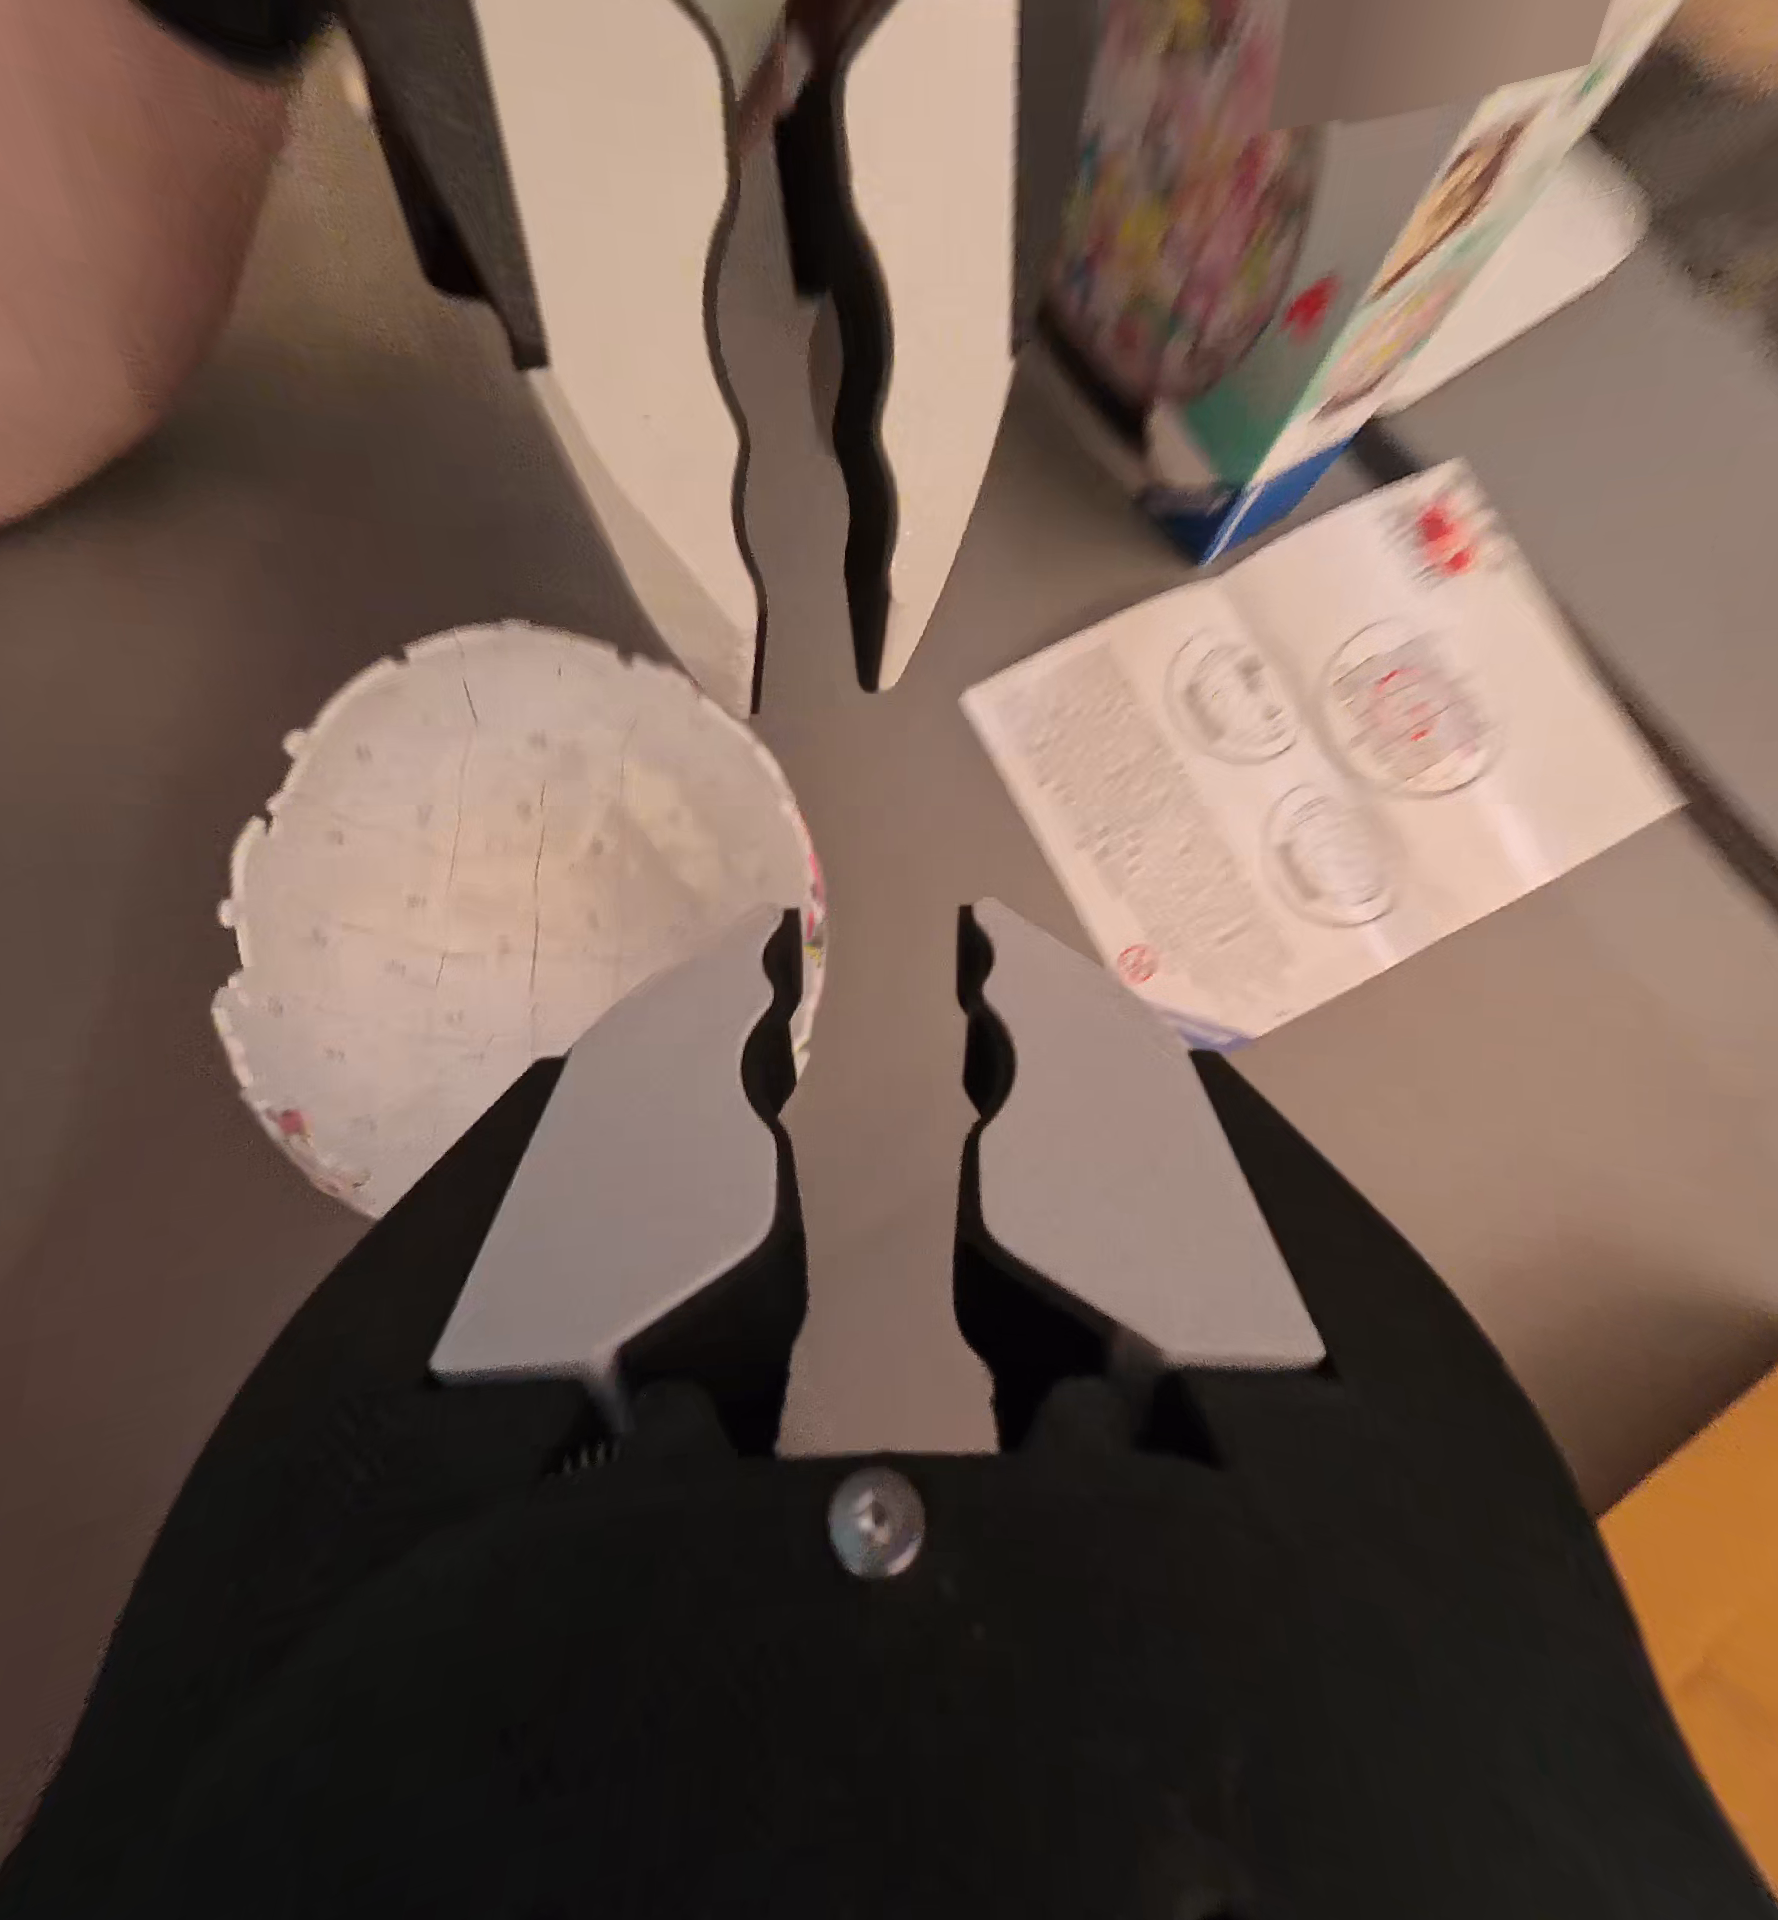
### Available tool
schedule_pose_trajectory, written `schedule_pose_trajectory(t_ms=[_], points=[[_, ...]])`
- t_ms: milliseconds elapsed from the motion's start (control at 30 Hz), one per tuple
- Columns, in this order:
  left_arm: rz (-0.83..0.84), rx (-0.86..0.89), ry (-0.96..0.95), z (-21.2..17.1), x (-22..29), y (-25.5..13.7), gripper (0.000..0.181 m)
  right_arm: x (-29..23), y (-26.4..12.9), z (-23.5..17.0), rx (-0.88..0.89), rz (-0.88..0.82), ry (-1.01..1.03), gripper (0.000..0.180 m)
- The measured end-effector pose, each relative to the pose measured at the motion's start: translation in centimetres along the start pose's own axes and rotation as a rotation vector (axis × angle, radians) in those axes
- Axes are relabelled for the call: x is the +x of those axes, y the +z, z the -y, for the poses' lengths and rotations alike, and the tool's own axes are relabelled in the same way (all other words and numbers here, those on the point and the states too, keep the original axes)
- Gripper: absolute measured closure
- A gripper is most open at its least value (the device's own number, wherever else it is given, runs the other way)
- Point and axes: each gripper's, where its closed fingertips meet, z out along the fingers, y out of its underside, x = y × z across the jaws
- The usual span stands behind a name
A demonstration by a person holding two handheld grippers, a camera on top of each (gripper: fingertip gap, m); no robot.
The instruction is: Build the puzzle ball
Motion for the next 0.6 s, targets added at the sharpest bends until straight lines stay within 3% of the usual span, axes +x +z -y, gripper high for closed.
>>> schedule_pose_trajectory(t_ms=[200,333,467,600], points=[[0.147,0.390,0.087,5.6,1.4,-6.4,0.157,0.4,-6.5,2.0,0.370,-0.211,-0.028,0.149],[0.150,0.611,0.184,7.7,4.7,-9.4,0.149,-2.1,-8.0,-0.7,0.441,-0.263,-0.065,0.124],[0.165,0.550,0.157,5.4,8.4,-10.4,0.144,-5.0,-6.8,-4.6,0.443,-0.244,-0.026,0.122],[0.264,0.612,0.137,0.6,13.1,-12.0,0.144,-7.5,-7.1,-6.1,0.501,-0.277,0.002,0.126]])
